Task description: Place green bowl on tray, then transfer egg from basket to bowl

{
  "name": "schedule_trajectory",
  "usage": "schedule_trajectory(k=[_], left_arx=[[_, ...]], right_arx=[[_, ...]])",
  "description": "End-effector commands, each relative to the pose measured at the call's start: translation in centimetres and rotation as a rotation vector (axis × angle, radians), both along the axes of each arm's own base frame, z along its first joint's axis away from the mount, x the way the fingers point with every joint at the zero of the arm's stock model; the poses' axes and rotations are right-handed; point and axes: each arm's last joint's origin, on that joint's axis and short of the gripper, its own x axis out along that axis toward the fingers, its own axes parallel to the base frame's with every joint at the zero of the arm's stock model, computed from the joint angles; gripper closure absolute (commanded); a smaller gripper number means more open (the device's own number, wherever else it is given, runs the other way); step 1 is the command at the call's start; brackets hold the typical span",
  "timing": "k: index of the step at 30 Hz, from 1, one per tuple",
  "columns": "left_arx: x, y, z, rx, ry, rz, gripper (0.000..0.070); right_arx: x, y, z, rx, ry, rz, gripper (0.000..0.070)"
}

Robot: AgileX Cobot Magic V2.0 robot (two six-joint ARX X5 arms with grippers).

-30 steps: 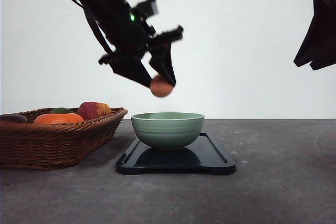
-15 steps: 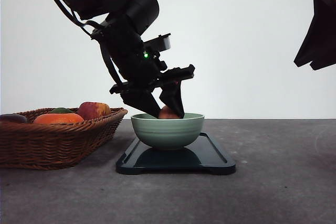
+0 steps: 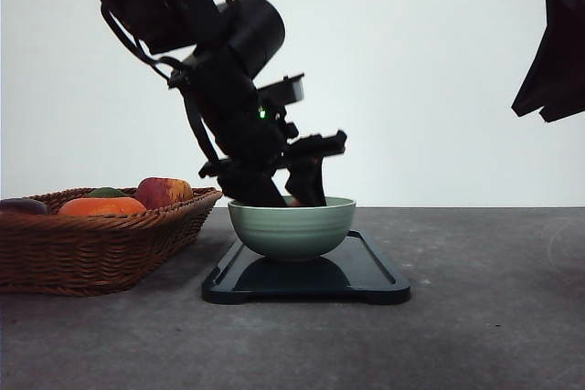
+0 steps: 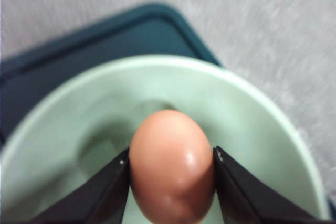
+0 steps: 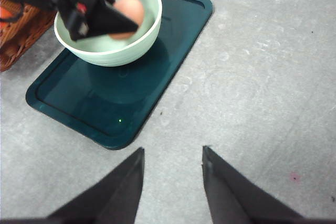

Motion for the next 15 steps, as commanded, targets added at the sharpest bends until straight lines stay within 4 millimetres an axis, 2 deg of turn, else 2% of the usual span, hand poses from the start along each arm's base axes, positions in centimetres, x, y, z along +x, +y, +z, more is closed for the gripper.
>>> schedule_trajectory(k=[1,8,10,13,15], left_arx=[[0.2,-0.6,-0.6,0.007,0.003,-0.008,0.0473],[0.2,-0.7,-0.6,0.009,0.009,-0.010,0.0466],[0.2,-0.7,-0.4,0.012,0.013,-0.009,0.0422],[0.4,-0.8,0.2,0.019,0.020,-0.010,0.0318],[0.5,-0.9,0.9,0.025,0.027,-0.011,0.0295]], right_arx=[[0.1,0.1,0.2,-0.001,-0.011,0.007,0.0485],[0.1,0.1,0.2,-0.001,-0.009,0.006,0.0485],[0.1,0.1,0.2,0.000,-0.007,0.005,0.0485],[0.1,0.1,0.2,0.007,-0.003,-0.001,0.0485],[0.1,0.1,0.2,0.007,-0.002,-0.001,0.0485]])
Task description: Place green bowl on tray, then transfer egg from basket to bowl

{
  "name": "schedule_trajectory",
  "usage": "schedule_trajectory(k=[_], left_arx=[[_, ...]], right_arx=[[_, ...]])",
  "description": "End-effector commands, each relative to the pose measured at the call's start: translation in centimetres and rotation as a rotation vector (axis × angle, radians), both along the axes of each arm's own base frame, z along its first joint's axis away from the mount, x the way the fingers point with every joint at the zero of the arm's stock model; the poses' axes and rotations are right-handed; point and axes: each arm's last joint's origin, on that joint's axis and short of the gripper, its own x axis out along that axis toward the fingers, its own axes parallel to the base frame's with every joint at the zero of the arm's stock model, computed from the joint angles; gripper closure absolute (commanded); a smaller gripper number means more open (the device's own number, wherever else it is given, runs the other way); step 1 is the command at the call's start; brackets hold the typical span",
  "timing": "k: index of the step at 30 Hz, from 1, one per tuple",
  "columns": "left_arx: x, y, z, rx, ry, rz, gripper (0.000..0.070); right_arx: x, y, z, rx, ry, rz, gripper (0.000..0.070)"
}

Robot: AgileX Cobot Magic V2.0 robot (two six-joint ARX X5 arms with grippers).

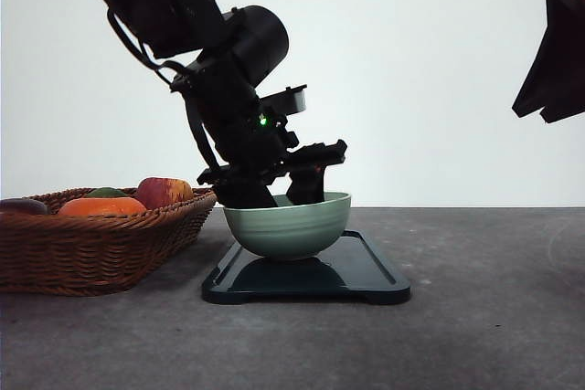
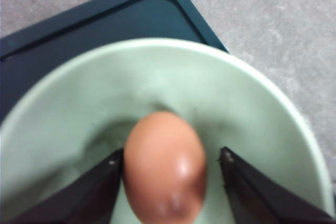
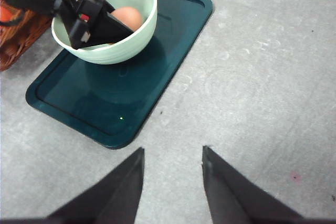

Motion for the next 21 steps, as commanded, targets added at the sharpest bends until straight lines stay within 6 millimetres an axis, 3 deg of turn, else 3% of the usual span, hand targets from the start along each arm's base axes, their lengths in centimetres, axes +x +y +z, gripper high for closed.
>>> schedule_trajectory(k=[1,11,21], left_arx=[[0.5,-0.8,0.7,-0.006,-0.015,-0.011,0.0295],[0.8,-0.9,6.5,0.082,0.092,-0.019,0.0298],[-0.6,2.5,11.3,0.043,0.039,0.017,0.0306]], right_arx=[[0.1,0.1,0.2,0.007,-0.005,0.000,0.0485],[0.1,0.1,0.2,0.007,-0.006,-0.001,0.0485],[0.1,0.1,0.2,0.007,-0.006,-0.001,0.0484]])
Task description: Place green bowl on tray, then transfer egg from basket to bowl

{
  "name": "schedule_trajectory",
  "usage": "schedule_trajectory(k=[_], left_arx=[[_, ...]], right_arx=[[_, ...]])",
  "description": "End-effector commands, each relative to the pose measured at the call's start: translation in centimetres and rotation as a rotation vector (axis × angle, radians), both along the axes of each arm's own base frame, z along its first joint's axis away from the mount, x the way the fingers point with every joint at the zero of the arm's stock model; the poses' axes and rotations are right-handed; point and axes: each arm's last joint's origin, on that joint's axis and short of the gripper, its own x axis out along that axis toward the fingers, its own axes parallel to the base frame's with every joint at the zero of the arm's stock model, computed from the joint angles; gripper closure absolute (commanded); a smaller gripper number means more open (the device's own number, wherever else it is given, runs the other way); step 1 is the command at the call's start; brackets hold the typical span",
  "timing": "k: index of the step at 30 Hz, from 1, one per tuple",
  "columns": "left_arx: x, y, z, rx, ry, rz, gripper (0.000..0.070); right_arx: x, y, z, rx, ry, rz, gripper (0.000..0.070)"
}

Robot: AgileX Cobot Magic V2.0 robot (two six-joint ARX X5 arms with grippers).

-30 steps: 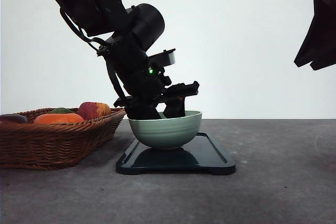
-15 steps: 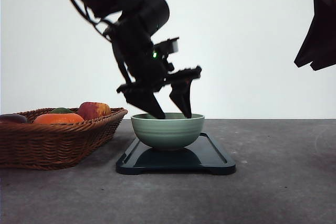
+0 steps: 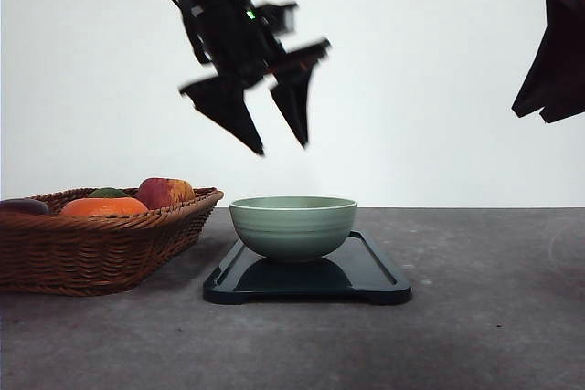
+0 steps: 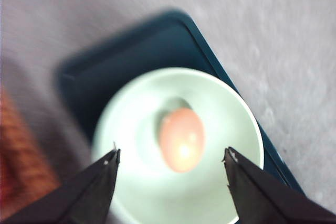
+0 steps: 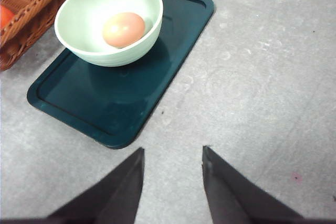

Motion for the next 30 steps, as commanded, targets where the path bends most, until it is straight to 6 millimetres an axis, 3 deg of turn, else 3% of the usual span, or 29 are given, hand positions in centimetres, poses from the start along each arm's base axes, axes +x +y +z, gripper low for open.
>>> schedule_trajectory(k=[1,7,18,23,30], left_arx=[[-0.5,0.4,1.1,-0.023,-0.046,-0.005,0.0308],[-3.6,4.6,1.9,-0.077,-0.137,0.048,0.0310],[-11.1,13.0,1.8,-0.136,-0.229,0.208,0.0310],[-14.3,15.1,0.8,-0.150,-0.250,0.255,0.0310],[-17.4,16.4,-1.9,-0.190,-0.215,0.313,0.0310]], right_arx=[[0.1,0.1,0.2,0.007,-0.006,-0.001,0.0484],[0.1,0.1,0.2,0.007,-0.006,0.000,0.0485],[0.1,0.1,0.2,0.007,-0.007,0.000,0.0485],[0.2,0.1,0.3,0.007,-0.010,0.001,0.0484],[0.2,0.1,0.3,0.008,-0.014,0.001,0.0485]])
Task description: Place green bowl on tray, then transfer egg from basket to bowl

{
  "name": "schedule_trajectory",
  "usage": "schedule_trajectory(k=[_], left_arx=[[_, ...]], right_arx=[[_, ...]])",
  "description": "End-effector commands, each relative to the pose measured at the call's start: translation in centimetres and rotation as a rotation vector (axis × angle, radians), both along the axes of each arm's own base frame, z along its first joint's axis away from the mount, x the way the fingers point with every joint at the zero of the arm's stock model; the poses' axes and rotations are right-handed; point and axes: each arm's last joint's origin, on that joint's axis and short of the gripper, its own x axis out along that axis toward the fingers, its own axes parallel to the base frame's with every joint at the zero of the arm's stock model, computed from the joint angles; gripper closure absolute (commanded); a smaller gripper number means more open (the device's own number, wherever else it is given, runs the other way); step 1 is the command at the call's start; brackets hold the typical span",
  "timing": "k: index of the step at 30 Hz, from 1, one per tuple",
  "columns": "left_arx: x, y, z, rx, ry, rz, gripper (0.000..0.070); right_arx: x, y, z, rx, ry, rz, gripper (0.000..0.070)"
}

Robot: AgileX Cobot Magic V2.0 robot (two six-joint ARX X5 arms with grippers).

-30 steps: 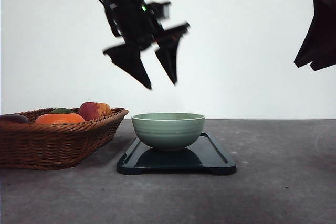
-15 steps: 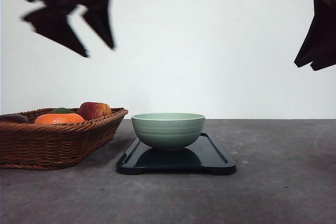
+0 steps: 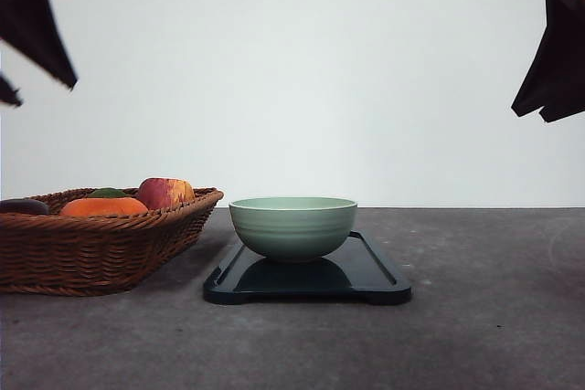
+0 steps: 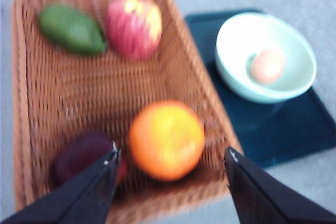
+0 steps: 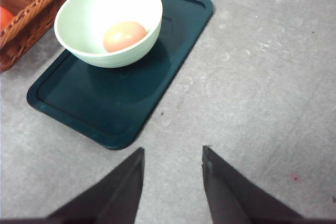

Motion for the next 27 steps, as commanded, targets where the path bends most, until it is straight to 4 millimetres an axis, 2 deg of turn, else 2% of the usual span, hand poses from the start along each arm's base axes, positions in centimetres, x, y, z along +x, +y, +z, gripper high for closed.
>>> schedule_trajectory(k=[1,5,13,14,16,27], left_arx=[[-0.3,0.1,-0.7,-0.032,0.016,0.024,0.0310],[-1.5,0.5,-2.2,-0.046,0.027,0.038,0.0310],[-2.2,0.7,-2.4,-0.036,0.032,0.034,0.0321],[-2.2,0.8,-2.4,-0.035,0.035,0.034,0.0364],[-2.3,0.8,-2.4,-0.033,0.042,0.033,0.0699],[-2.3,0.8,-2.4,-0.038,0.042,0.037,0.0700]], right_arx=[[0.2,0.1,0.3,0.007,-0.011,0.001,0.0484],[0.2,0.1,0.3,0.007,-0.011,0.002,0.0484],[0.1,0.1,0.2,0.011,0.002,0.011,0.0489],[0.1,0.1,0.2,0.011,0.004,0.011,0.0507],[0.1,0.1,0.2,0.010,0.003,0.010,0.0697],[0.1,0.2,0.3,0.024,-0.005,0.022,0.0683]])
